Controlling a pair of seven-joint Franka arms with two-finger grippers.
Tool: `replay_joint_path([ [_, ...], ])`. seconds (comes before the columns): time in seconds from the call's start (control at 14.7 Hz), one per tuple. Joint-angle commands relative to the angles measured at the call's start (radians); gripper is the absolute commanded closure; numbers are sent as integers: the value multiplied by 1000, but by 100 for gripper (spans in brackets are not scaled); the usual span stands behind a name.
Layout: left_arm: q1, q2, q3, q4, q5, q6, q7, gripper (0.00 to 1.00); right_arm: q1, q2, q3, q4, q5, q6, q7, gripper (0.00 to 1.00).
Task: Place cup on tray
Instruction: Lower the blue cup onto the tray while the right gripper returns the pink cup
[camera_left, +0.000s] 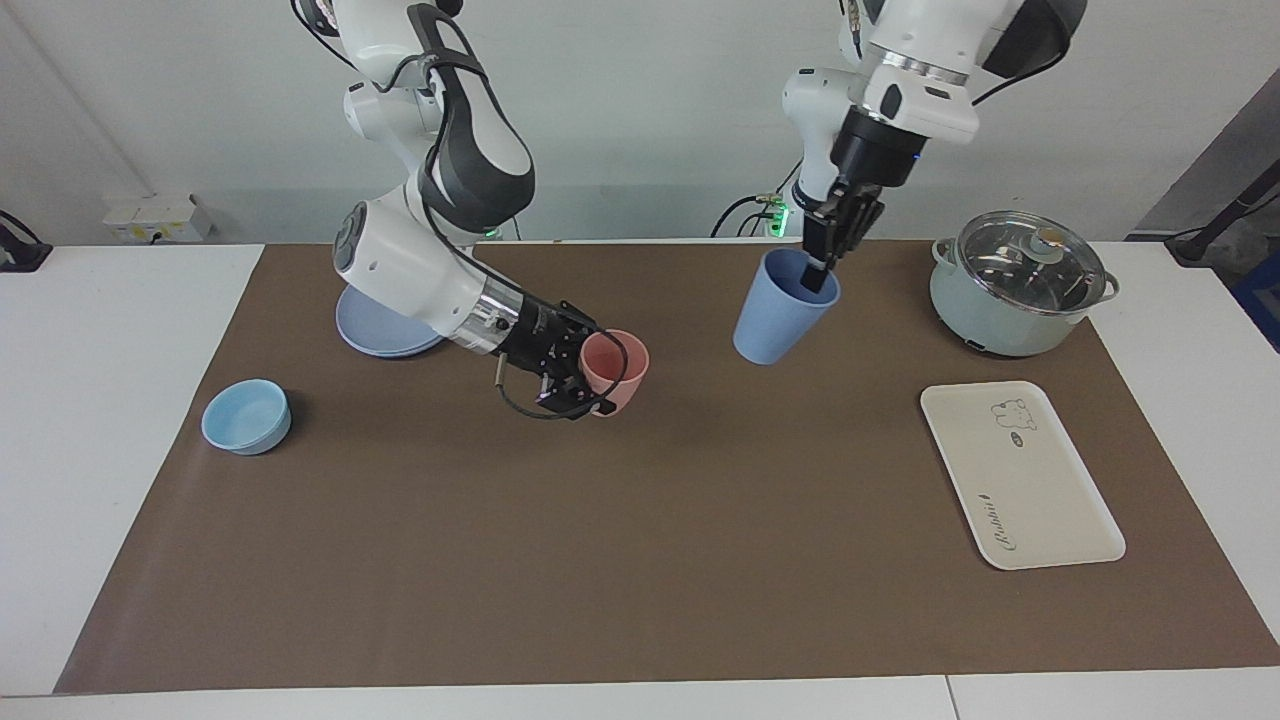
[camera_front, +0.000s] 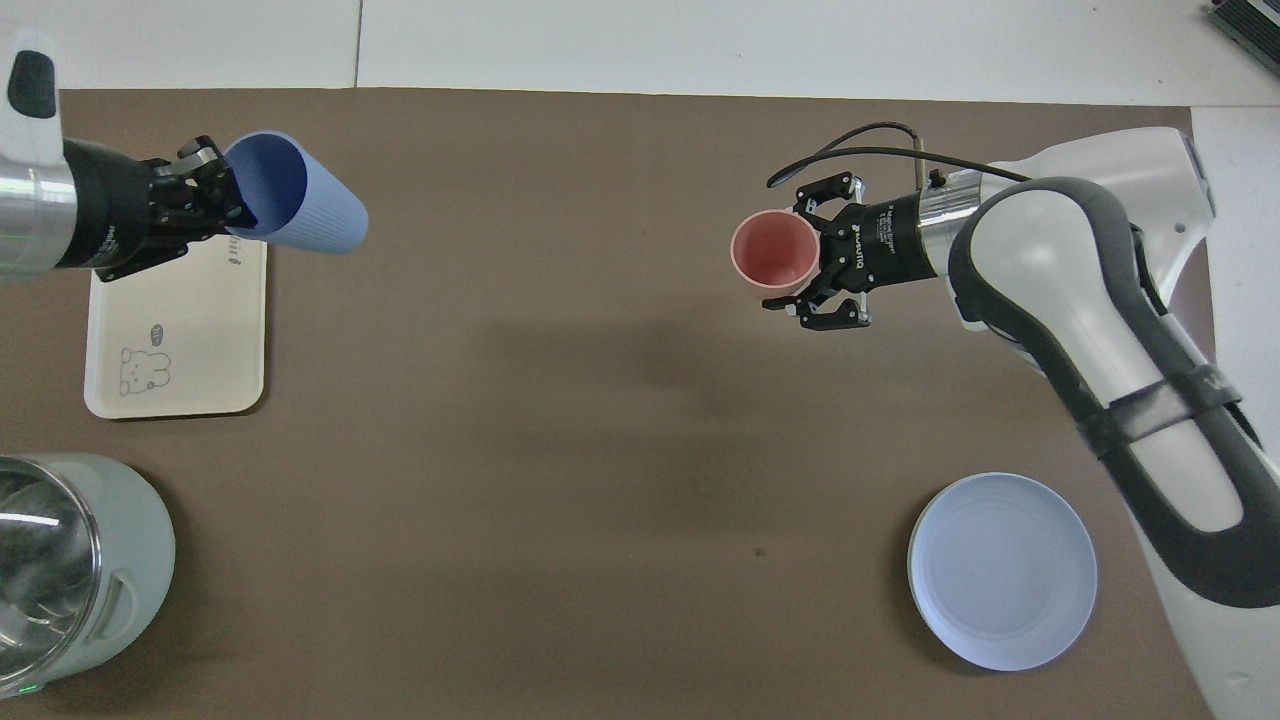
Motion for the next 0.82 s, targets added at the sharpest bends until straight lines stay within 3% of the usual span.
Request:
replay_joint_path([
  [0.0, 142, 25, -11, -118, -16, 125, 228, 100, -80, 48, 10, -2, 38, -37, -93, 100],
  [0.2, 280, 124, -11, -138, -16, 194, 425, 100, -187, 118, 10, 11, 39, -132, -237, 100],
  [0.34, 339, 127, -11, -176, -16, 255, 490, 100, -236, 152, 10, 14, 29, -160, -303, 100],
  [0.54, 344, 118, -11, -328, -16, 430, 495, 100, -279, 178, 9, 26, 6, -192, -357, 100],
  [0.75, 321, 127, -13, -377, -16, 489, 498, 100, -295, 192, 7, 12, -1, -185, -367, 100],
])
